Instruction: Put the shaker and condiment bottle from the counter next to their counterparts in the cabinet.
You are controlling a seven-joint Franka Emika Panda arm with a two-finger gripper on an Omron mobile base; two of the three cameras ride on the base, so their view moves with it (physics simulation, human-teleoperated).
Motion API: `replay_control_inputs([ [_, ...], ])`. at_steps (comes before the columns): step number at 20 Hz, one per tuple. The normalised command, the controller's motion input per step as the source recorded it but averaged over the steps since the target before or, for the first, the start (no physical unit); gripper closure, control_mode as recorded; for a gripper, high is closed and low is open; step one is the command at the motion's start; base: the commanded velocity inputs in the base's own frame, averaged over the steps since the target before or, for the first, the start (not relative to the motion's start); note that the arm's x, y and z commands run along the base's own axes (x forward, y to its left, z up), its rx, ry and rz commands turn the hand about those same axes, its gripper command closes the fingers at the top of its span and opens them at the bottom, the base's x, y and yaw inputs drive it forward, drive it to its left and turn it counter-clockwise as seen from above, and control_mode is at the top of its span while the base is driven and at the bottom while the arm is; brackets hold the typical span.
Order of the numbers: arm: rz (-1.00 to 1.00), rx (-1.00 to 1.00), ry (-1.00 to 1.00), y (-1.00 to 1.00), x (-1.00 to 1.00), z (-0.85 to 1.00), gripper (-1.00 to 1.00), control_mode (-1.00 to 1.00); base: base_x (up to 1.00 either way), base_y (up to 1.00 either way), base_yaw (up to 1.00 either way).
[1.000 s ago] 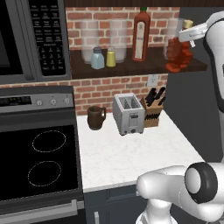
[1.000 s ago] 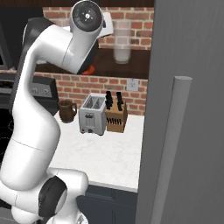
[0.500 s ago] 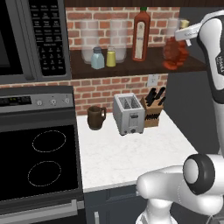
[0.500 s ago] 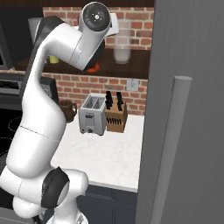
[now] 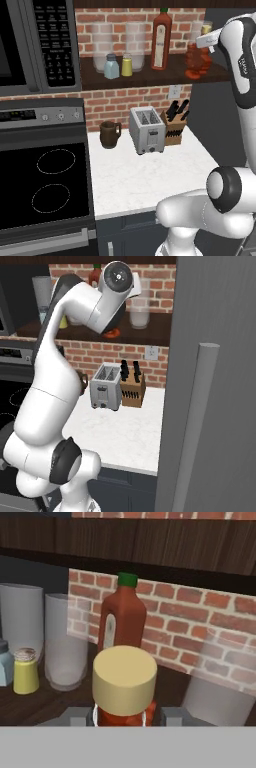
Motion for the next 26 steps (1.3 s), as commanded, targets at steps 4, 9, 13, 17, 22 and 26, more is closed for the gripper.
replay_control_inputs([
  [4, 0.0, 0.0, 0.0, -0.06, 0.26, 0.0, 1.0, -1.0, 0.0, 0.0, 0.0],
  [9, 0.01, 0.0, 0.0, -0.06, 0.32, 0.0, 1.0, -1.0, 0.0, 0.0, 0.0],
  [13, 0.01, 0.0, -0.01, -0.06, 0.33, 0.0, 1.0, -1.0, 0.0, 0.0, 0.0],
  [17, 0.02, 0.0, 0.0, -0.04, 0.28, 0.0, 1.0, -1.0, 0.0, 0.0, 0.0],
  [22, 0.02, 0.0, 0.0, -0.02, 0.23, 0.0, 1.0, -1.0, 0.0, 0.0, 0.0],
  [26, 0.03, 0.0, 0.0, -0.01, 0.19, 0.0, 1.0, -1.0, 0.0, 0.0, 0.0],
])
